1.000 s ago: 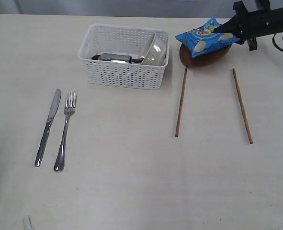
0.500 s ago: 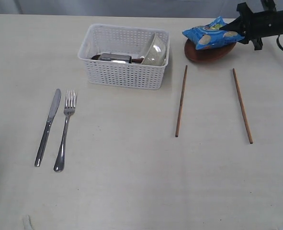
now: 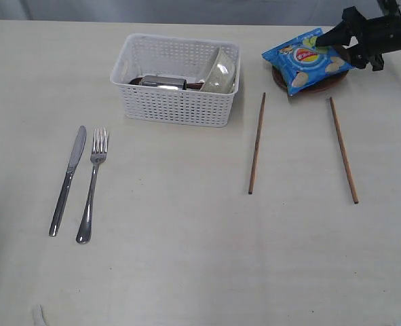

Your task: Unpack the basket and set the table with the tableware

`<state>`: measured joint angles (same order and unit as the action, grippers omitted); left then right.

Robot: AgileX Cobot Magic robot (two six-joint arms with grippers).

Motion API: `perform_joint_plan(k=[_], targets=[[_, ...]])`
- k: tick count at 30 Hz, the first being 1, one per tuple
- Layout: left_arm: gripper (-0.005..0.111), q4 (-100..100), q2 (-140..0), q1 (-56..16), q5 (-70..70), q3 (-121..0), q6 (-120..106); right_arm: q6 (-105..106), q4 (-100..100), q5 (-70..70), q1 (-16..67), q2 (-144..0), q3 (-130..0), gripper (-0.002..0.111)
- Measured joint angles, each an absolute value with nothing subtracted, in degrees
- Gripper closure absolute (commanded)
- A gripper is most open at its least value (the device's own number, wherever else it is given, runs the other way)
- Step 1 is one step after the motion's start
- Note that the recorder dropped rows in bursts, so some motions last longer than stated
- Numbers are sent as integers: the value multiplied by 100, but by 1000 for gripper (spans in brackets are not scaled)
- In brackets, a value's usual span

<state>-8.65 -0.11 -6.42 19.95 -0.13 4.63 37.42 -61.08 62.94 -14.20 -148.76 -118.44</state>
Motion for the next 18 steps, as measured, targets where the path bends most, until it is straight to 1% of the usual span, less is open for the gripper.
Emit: perform_joint_plan(k=[11,13,18], targets=[[107,-865,-11,-642,1995,-13,463,3807,-6108,6294,-1566,-14523,-11844,45],[107,-865,-11,-642,1995,-13,463,3807,-6119,6294,-1676,-14354,-11844,49],[107,-865,-11,-642,1995,-13,463,3786,-5801,6282,-1917,-14010,-11844,70]])
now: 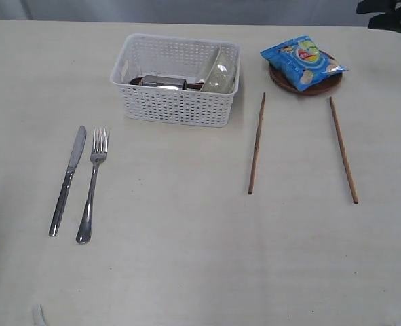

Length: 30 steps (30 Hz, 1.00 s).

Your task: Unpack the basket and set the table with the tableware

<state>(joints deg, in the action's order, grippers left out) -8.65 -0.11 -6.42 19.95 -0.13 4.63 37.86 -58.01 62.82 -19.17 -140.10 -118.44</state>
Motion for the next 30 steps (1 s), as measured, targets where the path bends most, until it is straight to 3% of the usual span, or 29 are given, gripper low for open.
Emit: perform_joint_plan(k=[5,26,30], targets=[[107,-865,-11,-642,1995,-13,463,2947,-4612,6219,-1948,-13894,-11844,109],[107,-865,-11,-642,1995,-13,463,-460,272,5725,-337,-13953,-11844,109],[107,-865,-11,-642,1995,-13,463,-511,169,5715,-325,-14074,-11844,109]])
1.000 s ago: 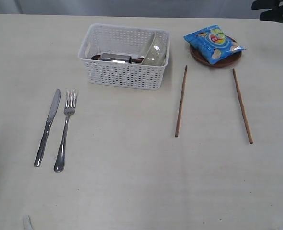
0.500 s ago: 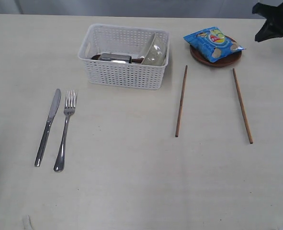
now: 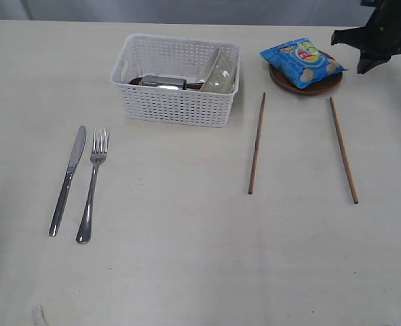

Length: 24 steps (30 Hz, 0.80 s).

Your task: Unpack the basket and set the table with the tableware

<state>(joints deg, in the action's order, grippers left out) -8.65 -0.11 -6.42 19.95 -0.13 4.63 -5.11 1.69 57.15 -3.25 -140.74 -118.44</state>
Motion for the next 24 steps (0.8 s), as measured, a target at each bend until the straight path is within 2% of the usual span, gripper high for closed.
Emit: perform_joint_plan(k=[7,10,17,24], targets=[[107,-865,-11,-642,1995,-13,463,376,-1110,5708,-245,-14297,-11844,109],[107,-865,-11,-642,1995,-13,463,336,-867,5708,-234,-14167,-11844,109],[107,-865,-11,-642,1995,-13,463,172,-612,5718,-399,-13451,-11844,109],[107,-854,-11,-642,1995,-13,463,1077,-2091,5820,-245,-12571,-11844,109]])
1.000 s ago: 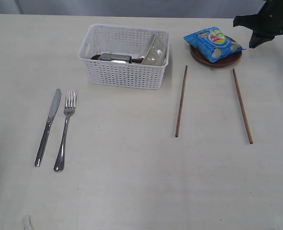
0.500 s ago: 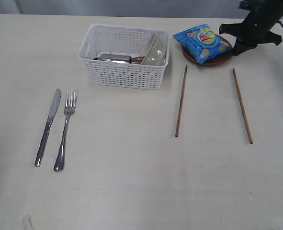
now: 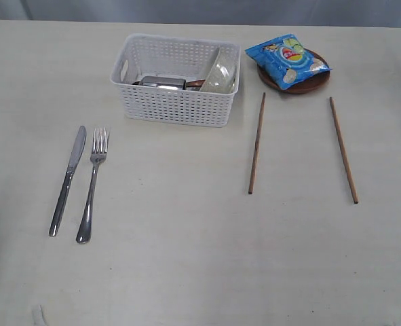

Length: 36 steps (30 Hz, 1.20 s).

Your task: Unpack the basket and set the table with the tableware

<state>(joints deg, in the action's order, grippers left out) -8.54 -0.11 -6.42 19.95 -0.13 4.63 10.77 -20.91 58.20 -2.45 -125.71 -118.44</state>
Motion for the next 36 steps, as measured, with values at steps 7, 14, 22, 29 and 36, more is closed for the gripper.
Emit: perform_joint_plan(k=[7,14,22,29,36], targets=[[107,-854,-11,-642,1995,-13,463,800,-1437,6256,974,-12062,-11844,109],[107,-854,-11,-642,1995,-13,463,486,-303,6382,2357,-12013,-11844,108],[107,-854,-11,-642,1995,-13,463,583,-166,6457,3043,-12034,-11844,87],[107,-854,-11,-642,1995,-13,463,583,-574,6498,3237,-12188,-11844,58],[107,-854,-11,-642,1995,-13,463,427,-1478,6028,3241,-12556,-11844,63]])
